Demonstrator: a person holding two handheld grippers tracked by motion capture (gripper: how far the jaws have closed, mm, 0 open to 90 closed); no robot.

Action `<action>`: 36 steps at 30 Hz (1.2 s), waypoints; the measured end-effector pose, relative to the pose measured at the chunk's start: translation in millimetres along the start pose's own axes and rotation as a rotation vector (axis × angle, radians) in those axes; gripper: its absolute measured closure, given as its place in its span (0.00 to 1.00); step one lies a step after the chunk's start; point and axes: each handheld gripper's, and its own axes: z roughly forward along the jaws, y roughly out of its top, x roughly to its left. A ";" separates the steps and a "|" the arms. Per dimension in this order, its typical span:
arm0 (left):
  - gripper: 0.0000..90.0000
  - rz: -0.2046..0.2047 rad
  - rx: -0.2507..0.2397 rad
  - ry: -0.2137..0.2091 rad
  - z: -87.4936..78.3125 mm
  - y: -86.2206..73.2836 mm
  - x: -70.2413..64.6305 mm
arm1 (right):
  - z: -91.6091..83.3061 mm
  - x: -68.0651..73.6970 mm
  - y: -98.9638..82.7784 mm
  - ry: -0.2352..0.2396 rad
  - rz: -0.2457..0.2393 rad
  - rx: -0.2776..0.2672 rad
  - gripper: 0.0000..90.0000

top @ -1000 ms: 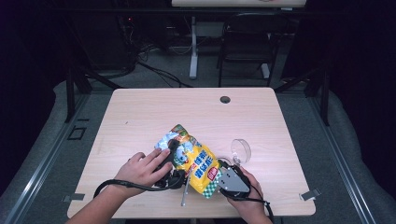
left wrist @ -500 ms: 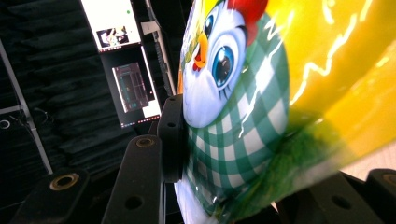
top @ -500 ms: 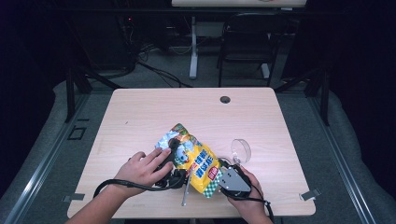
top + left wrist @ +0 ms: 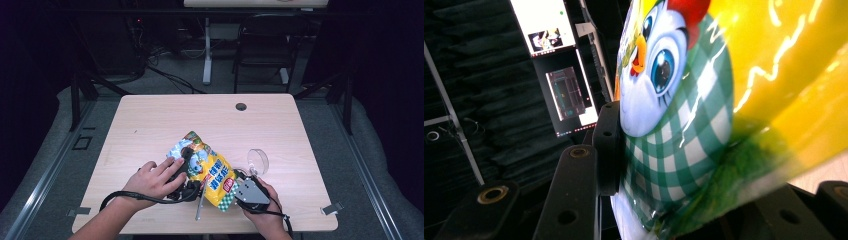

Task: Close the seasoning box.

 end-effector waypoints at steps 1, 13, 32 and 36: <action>0.72 0.002 0.001 -0.001 0.1 0.1 0.0 | 0.1 -0.3 -0.1 0.002 0.004 0.001 0.79; 0.72 0.028 -0.004 0.006 -1.4 3.7 4.7 | -2.0 -2.7 -1.6 0.026 0.047 -0.003 0.79; 0.73 0.056 -0.002 -0.005 -0.3 8.0 11.4 | -3.9 -8.3 -3.2 0.057 0.120 -0.002 0.79; 0.74 0.065 0.000 -0.011 -0.5 8.6 13.1 | -4.0 -8.4 -2.8 0.059 0.123 0.003 0.79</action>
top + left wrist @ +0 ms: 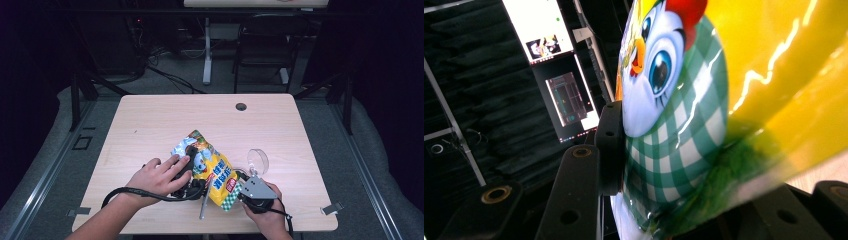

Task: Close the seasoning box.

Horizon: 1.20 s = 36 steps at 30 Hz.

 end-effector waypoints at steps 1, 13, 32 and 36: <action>0.74 0.007 0.001 0.002 0.0 0.2 0.5 | 0.0 -0.2 0.1 0.001 0.001 0.001 0.79; 0.74 0.023 0.000 0.006 0.2 3.6 4.8 | -1.5 -3.5 -0.4 0.017 0.038 0.003 0.79; 0.74 0.041 0.010 -0.005 -0.9 5.4 10.9 | -1.2 -7.9 -1.0 0.064 0.128 -0.011 0.79; 0.74 0.056 0.014 -0.005 -1.8 6.2 12.0 | 0.3 -6.0 -1.9 0.050 0.102 -0.015 0.79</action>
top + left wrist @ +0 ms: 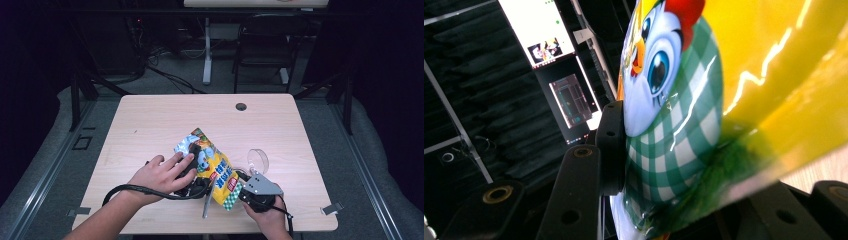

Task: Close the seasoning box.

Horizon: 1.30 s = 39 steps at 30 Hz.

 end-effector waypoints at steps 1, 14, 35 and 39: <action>0.74 0.005 -0.002 0.011 0.1 0.5 0.1 | 0.1 0.0 -0.2 -0.002 -0.004 0.002 0.79; 0.76 0.015 0.000 0.006 -0.5 3.9 3.8 | 1.0 -3.4 -1.7 0.015 0.036 0.006 0.79; 0.78 0.042 0.006 0.015 -3.0 5.1 5.0 | 3.0 -2.7 -1.8 0.009 0.028 0.004 0.79; 0.78 0.057 0.007 0.019 -3.3 5.7 6.2 | 3.5 -2.4 -1.8 0.010 0.027 0.005 0.79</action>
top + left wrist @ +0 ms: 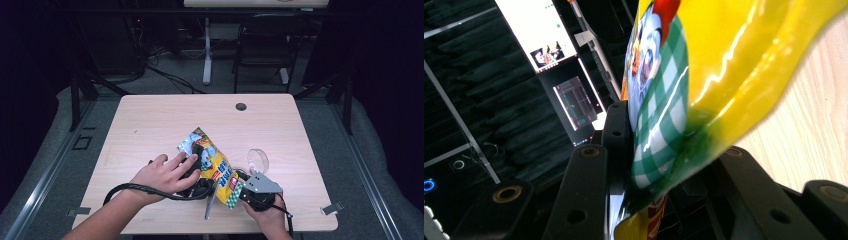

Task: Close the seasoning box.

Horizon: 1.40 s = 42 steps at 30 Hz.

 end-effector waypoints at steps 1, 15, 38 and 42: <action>0.78 0.000 0.000 0.001 0.0 0.0 0.3 | 0.0 0.0 0.0 -0.002 0.000 0.001 0.79; 0.78 0.006 0.001 0.002 -0.9 -0.5 1.5 | 0.8 0.6 0.5 0.005 0.002 -0.005 0.79; 0.79 0.049 0.015 0.029 -6.8 1.4 5.5 | 1.7 1.9 1.0 0.003 -0.012 -0.014 0.79; 0.79 0.045 0.015 0.030 -7.0 1.6 6.0 | 1.3 1.7 1.2 0.003 -0.009 -0.014 0.79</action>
